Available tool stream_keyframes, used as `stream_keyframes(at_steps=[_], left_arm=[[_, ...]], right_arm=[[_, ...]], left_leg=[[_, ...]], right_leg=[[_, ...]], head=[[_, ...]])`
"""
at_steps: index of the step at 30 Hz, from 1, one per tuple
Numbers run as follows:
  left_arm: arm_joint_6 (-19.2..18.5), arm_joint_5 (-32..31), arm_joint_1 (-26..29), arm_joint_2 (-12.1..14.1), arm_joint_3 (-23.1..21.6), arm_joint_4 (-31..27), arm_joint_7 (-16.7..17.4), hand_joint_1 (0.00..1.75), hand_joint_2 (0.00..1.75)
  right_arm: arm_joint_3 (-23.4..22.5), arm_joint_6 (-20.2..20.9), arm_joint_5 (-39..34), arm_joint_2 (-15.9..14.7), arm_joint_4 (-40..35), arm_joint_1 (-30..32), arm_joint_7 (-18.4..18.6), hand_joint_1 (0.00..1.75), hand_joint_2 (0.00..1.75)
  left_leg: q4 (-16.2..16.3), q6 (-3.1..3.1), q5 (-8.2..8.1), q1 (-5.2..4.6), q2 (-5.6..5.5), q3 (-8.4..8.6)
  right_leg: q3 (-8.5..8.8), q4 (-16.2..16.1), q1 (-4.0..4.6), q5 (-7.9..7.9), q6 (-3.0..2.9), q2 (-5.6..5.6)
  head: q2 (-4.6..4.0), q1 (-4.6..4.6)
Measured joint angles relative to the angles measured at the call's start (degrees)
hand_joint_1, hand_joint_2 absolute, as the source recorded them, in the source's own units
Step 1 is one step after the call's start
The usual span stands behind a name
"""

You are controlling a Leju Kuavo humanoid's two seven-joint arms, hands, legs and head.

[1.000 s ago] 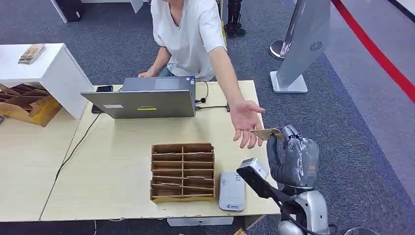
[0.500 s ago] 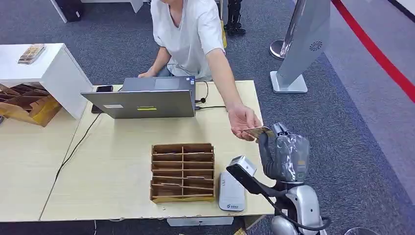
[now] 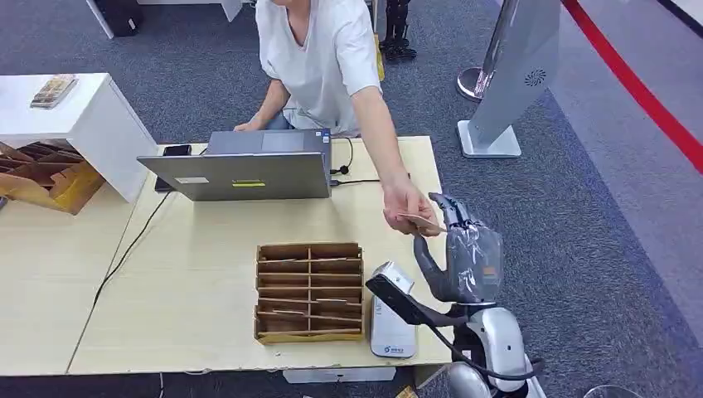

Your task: Pass the card to the sensor for recognition and then transmit it.

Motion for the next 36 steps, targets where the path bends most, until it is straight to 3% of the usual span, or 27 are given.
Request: stream_keyframes(at_steps=[17, 36], left_arm=[[-0.17, 0.00, -0.04, 0.02, 0.00, 0.00, -0.15, 0.00, 0.00], [-0.02, 0.18, -0.04, 0.00, 0.00, 0.00, -0.11, 0.00, 0.00]], right_arm=[[0.98, -0.44, -0.07, -0.02, 0.26, 0.11, 0.02, 0.00, 0.00], [4.26, -1.75, -4.79, -0.02, -3.76, 2.95, -3.50, 0.00, 0.00]], left_leg=[[0.00, 0.00, 0.00, 0.00, 0.00, 0.00], [0.00, 0.00, 0.00, 0.00, 0.01, 0.00]], right_leg=[[-0.01, 0.00, 0.00, 0.00, 0.00, 0.00], [-0.02, 0.00, 0.00, 0.00, 0.00, 0.01]], head=[[0.02, 0.00], [0.02, 0.02]])
